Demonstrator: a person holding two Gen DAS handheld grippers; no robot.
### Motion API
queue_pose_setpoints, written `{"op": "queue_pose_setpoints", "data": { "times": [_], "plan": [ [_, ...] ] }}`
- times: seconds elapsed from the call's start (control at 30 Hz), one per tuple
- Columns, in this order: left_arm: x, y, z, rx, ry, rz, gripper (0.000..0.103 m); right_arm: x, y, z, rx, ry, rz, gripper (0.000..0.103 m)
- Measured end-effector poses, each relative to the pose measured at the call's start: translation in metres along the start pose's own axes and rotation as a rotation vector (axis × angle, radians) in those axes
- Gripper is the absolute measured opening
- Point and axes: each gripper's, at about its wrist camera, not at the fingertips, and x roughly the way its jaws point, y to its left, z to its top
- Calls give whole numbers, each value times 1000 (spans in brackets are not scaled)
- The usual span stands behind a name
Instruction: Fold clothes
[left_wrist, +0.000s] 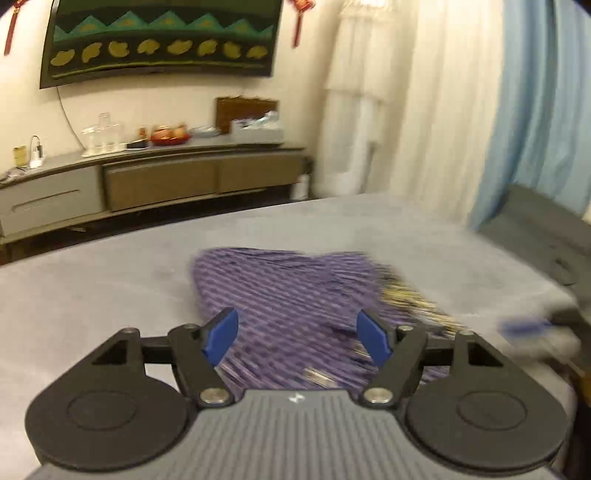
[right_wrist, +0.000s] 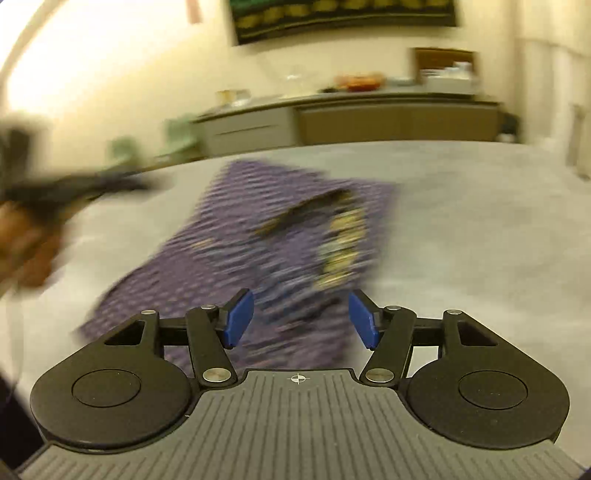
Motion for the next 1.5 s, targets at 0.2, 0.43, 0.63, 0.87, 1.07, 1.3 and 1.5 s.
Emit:
{"op": "queue_pose_setpoints", "data": {
  "times": [0.2, 0.43, 0.63, 0.87, 1.07, 1.3, 1.5],
  "plan": [
    [65, 3, 1, -4, 178, 34, 69, 45, 13, -19, -283, 159, -77, 51],
    [15, -78, -30, 244, 203, -223, 64, 91, -143, 53, -486, 252, -589, 61],
    [10, -31, 2, 160, 61, 26, 76, 68, -203, 94, -40, 65, -312, 71],
    [98, 14, 31, 85, 165, 138, 91, 107, -205, 88, -1, 83, -169, 76],
    [125, 18, 31, 71, 175, 58, 71, 133, -234, 97, 93, 47, -126, 77],
    [132, 3, 32, 104, 144, -23, 57, 172, -235, 110, 103, 93, -41, 65],
    [148, -13, 31, 183, 147, -21, 45, 162, -222, 118, 21, 126, 9, 42]
  ]
}}
